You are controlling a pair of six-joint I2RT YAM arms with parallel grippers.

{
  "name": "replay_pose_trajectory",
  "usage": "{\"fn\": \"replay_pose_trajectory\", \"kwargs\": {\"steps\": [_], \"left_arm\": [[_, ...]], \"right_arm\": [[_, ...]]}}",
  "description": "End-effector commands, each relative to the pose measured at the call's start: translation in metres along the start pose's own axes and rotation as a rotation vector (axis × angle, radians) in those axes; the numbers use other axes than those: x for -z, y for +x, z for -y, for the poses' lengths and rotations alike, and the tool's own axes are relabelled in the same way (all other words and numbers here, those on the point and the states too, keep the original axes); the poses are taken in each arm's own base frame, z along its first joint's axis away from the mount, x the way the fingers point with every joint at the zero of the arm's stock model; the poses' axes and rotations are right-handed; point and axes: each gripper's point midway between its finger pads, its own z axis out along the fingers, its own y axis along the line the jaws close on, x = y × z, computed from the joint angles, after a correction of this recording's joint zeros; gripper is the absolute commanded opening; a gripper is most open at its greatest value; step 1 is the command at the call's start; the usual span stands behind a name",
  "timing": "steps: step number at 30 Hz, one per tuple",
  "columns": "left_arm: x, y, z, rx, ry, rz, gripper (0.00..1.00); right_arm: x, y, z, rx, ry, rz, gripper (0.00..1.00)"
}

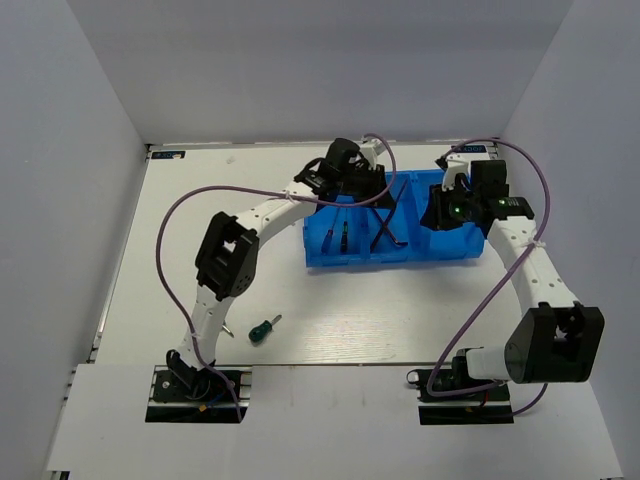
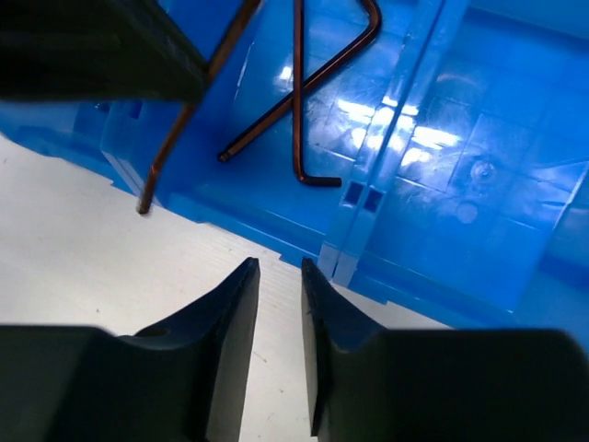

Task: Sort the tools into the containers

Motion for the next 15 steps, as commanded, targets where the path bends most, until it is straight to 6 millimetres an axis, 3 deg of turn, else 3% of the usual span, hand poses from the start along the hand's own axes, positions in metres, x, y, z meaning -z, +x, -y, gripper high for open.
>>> {"fn": "replay_pose_trajectory", "kwargs": {"steps": [1, 2, 5, 10, 12, 14, 15], "left_arm": [[0.004, -0.018, 0.020, -0.001, -0.011, 0.036, 0.29], [0.005, -0.021, 0.020, -0.011, -0.020, 0.039, 0.41], [0.007, -0.020, 0.014, -0.010, -0.053, 0.032, 0.54], [0.026, -0.037, 0.025, -0.061, -0.092, 0.058, 0.59], [0.047, -0.052, 0.035, -0.102, -0.129, 0.098, 0.59], [0.067, -0.050, 0.036, -0.112, -0.186, 0.099, 0.59], [0.091, -0.051, 0.039, -0.124, -0.243, 0.134, 0.59]], "right_arm": [[0.008, -0.007, 0.006, 0.036, 0.027, 0.054, 0.34], [0.008, -0.007, 0.005, 0.039, 0.025, 0.059, 0.36], [0.009, -0.006, 0.000, 0.056, -0.009, 0.061, 0.42], [0.012, -0.010, -0.023, 0.153, -0.154, 0.080, 0.47], [0.016, -0.002, -0.047, 0.236, -0.314, 0.074, 0.50], [0.020, -0.005, -0.063, 0.305, -0.413, 0.106, 0.51], [0.022, -0.005, -0.075, 0.313, -0.482, 0.124, 0.51]]}}
